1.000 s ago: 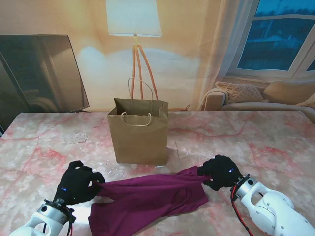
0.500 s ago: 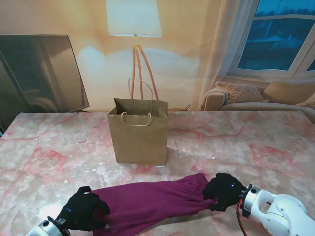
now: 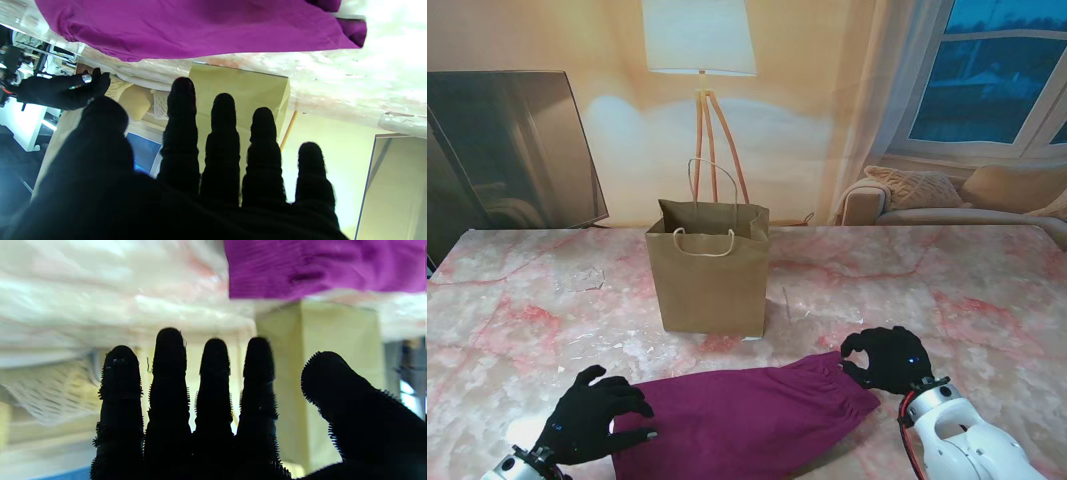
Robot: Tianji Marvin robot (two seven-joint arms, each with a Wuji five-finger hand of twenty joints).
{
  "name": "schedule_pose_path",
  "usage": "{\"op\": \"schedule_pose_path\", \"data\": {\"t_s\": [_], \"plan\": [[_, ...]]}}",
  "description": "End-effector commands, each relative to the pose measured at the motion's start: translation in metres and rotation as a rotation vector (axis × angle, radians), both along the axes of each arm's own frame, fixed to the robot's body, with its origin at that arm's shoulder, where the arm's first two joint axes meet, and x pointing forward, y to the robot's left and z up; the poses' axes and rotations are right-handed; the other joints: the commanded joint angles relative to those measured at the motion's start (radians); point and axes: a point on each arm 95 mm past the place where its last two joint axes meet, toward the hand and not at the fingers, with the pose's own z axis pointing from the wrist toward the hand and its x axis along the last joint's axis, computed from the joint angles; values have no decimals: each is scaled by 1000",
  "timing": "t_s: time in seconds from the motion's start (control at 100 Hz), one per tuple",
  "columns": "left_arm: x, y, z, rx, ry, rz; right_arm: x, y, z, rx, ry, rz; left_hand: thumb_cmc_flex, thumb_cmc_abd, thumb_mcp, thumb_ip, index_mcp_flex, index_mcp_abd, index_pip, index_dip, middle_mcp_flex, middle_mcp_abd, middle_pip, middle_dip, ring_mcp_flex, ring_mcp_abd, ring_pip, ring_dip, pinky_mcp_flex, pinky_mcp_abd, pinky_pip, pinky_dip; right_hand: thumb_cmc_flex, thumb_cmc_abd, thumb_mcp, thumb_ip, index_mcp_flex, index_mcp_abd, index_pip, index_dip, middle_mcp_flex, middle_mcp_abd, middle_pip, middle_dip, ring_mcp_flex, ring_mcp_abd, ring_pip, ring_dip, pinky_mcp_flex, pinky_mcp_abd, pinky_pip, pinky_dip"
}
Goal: Fold the socks and the shorts into the kraft paper bag
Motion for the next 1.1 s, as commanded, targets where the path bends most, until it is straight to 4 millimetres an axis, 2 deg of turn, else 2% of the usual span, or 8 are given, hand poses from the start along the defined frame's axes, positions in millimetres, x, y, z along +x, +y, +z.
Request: {"op": "schedule_pose_path", "data": {"t_s": [0.0, 0.18, 0.35, 0.57, 0.77, 0.97, 1.03, 1.09], "plan": [[5, -3, -8, -8, 25, 1, -4, 13, -9, 24, 115, 27, 24, 45, 27, 55, 31, 12, 25, 13, 7, 16, -2, 1, 13, -9, -6, -2, -3, 4, 0, 17, -38, -42, 8, 45, -123, 46, -88, 17, -117, 10, -46, -29, -77, 23, -69, -38, -53, 7, -9, -31], [16, -11, -30, -26, 70, 11, 3, 30, -30, -57, 241, -26, 24, 74, 52, 54, 56, 37, 35, 4, 40, 4, 4, -6, 27, -5, 12, 4, -9, -4, 20, 25, -25, -113, -116, 21, -408, 204, -258, -49, -429, 60, -79, -85, -288, 38, -153, -96, -156, -20, -64, 17], [24, -7, -43, 5, 122, 36, 9, 45, -47, -73, 349, -85, 22, 83, 52, 50, 52, 35, 34, -4, 35, 11, 2, -14, 11, -1, 15, 7, -25, -7, 18, 22, -34, -123, -149, 15, -551, 390, -395, -84, -529, 142, 10, -60, -272, 40, -50, -25, -136, -37, 5, 120], [24, -6, -49, 11, 132, 52, 11, 58, -59, -75, 490, -131, 21, 89, 42, 50, 48, 26, 42, -4, 34, 8, 4, -18, 9, -7, 14, 3, -33, -4, 9, 16, -4, -241, -33, -11, -503, 447, -522, -25, -463, 85, 295, 74, -224, 4, 249, 216, -99, -74, 103, 213], [24, -7, -52, 2, 139, 60, 9, 64, -66, -87, 527, -116, 27, 94, 35, 51, 48, 26, 47, -4, 35, 9, 3, -22, 9, -11, 8, -6, -38, -5, -2, 10, 72, -387, 96, -37, -279, 288, -289, -8, -207, -70, 543, 399, -67, -44, 493, 375, 8, -32, 200, 229], [25, -8, -56, -3, 155, 61, 7, 73, -74, -74, 462, -129, 29, 99, 26, 51, 46, 28, 47, -5, 33, 12, 1, -25, 7, -12, 4, -13, -40, -5, -8, 7, 152, -484, 162, -38, 43, -63, 132, 263, -95, -127, 599, 623, -61, -60, 634, 463, -6, -11, 279, 272], [26, -8, -56, -3, 159, 63, 7, 77, -76, -58, 438, -133, 30, 100, 23, 51, 43, 31, 45, -6, 30, 13, 0, -27, 5, -11, 3, -15, -41, -5, -11, 6, 227, -501, 130, -198, 94, -171, 289, 250, -162, -106, 545, 620, -129, -48, 592, 462, -45, -19, 256, 281], [26, -8, -57, -2, 161, 64, 7, 81, -78, -33, 405, -138, 32, 101, 20, 52, 43, 32, 44, -7, 30, 13, 0, -28, 5, -13, 3, -17, -40, -4, -12, 5, 254, -500, 124, -219, 143, -239, 394, 259, -235, -78, 438, 548, -202, -41, 457, 395, -62, -41, 244, 281]]}}
